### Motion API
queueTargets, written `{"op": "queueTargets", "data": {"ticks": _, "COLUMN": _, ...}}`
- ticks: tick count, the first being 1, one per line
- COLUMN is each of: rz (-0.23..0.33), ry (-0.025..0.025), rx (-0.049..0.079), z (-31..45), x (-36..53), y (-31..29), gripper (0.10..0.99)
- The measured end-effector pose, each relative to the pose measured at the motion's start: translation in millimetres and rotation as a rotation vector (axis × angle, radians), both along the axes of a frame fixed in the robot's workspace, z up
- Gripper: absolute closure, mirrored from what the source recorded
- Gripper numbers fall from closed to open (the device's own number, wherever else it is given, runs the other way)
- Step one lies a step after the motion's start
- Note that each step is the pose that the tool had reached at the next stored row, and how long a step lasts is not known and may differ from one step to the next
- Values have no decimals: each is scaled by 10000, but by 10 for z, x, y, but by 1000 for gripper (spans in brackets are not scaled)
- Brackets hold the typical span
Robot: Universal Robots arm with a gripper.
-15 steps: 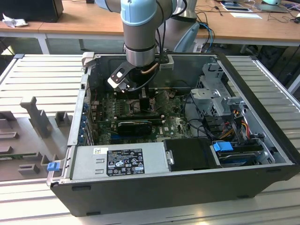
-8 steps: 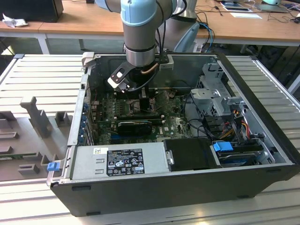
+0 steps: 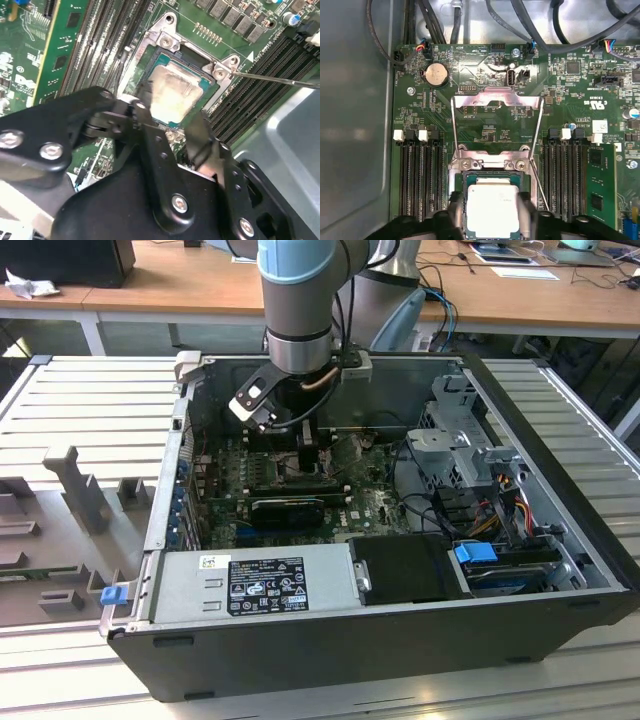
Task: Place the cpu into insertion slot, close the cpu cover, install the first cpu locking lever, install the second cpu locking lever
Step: 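Place the cpu into insertion slot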
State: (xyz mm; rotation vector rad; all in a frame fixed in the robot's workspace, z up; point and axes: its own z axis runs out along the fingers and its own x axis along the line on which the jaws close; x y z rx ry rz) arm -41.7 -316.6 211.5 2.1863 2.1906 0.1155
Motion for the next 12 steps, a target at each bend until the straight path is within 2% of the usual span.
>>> {"op": "queueTargets", "data": {"ticks": 2, "rz": 0, "ry": 1, "rx": -176, "z": 10, "x": 0, "y": -2, "gripper": 690}}
{"op": "queueTargets", "data": {"ticks": 3, "rz": 0, "ry": 1, "rx": -278, "z": 14, "x": 0, "y": -4, "gripper": 812}}
{"op": "queueTargets", "data": {"ticks": 6, "rz": 0, "ry": 1, "rx": -309, "z": 44, "x": 0, "y": -5, "gripper": 980}}
{"op": "queueTargets", "data": {"ticks": 12, "rz": 0, "ry": 1, "rx": -308, "z": 72, "x": -1, "y": -4, "gripper": 980}}
